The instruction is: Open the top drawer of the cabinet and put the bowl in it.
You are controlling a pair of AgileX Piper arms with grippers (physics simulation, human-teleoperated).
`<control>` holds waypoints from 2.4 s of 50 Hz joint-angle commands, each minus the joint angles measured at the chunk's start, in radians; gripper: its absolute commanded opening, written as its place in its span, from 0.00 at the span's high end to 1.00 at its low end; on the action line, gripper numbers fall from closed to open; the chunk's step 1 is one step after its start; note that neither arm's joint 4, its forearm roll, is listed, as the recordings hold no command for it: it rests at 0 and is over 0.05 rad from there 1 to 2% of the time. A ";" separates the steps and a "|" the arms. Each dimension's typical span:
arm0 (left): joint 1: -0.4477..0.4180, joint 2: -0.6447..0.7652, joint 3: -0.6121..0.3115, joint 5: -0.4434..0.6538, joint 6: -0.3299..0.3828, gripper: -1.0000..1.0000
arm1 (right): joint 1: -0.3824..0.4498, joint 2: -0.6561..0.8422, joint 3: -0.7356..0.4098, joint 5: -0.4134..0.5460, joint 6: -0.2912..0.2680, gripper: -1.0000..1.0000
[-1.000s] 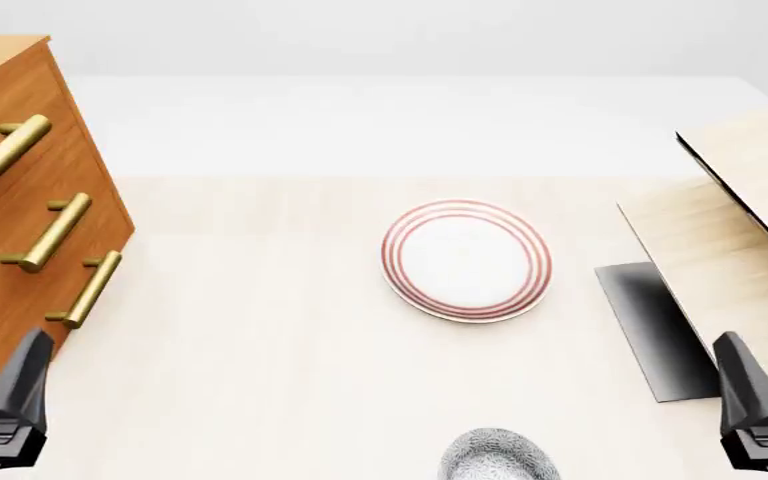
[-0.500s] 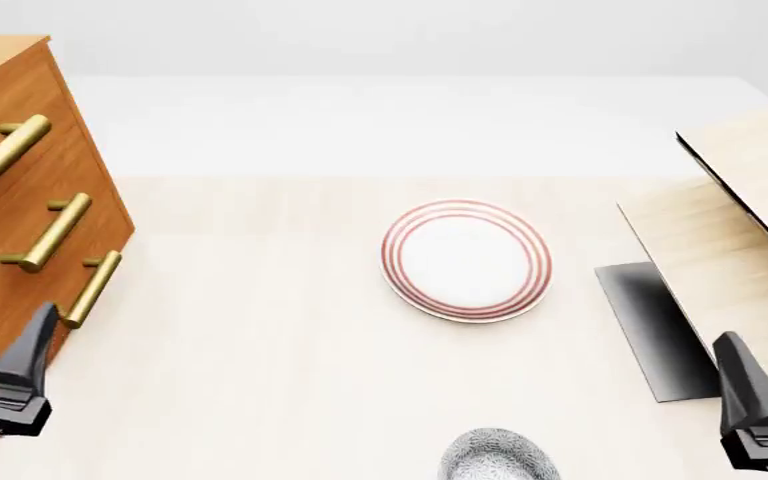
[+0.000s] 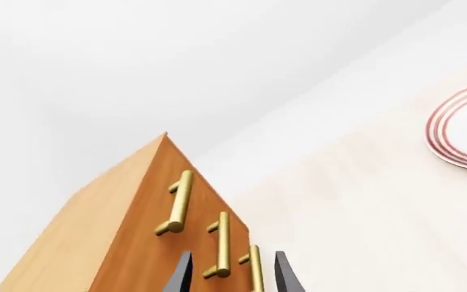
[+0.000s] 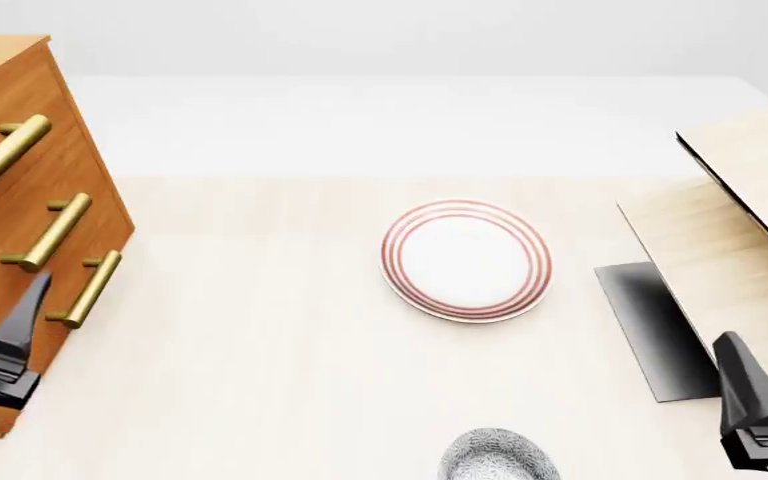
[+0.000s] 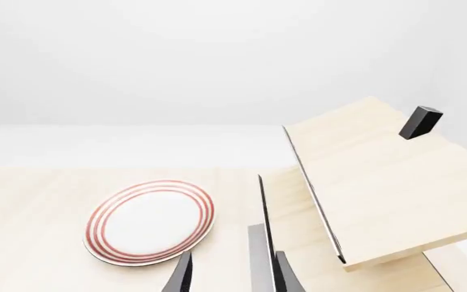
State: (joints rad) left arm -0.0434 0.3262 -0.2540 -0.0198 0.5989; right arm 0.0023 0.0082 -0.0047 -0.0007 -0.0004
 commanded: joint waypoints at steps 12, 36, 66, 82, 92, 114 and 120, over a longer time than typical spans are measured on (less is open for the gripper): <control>-0.002 0.144 -0.074 -0.076 0.227 0.00 | -0.001 -0.001 0.001 0.000 0.000 0.00; 0.064 0.285 -0.095 -0.170 0.419 0.00 | 0.000 -0.001 0.001 0.000 0.000 0.00; 0.105 0.412 -0.124 -0.263 0.675 0.00 | -0.001 -0.001 0.001 0.000 0.000 0.00; 0.158 0.479 -0.132 -0.309 0.739 0.00 | -0.001 -0.001 0.001 0.000 0.000 0.00; 0.178 0.510 -0.138 -0.327 0.748 0.00 | -0.001 -0.001 0.001 0.000 0.000 0.00; 0.211 0.654 -0.146 -0.450 0.759 0.00 | 0.000 -0.001 0.001 0.000 0.000 0.00; 0.213 0.706 -0.151 -0.492 0.760 0.00 | -0.001 -0.001 0.001 0.000 0.000 0.00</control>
State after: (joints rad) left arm 0.1594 0.9654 -0.3987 -0.4579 1.3560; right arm 0.0025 0.0082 -0.0047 -0.0007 -0.0005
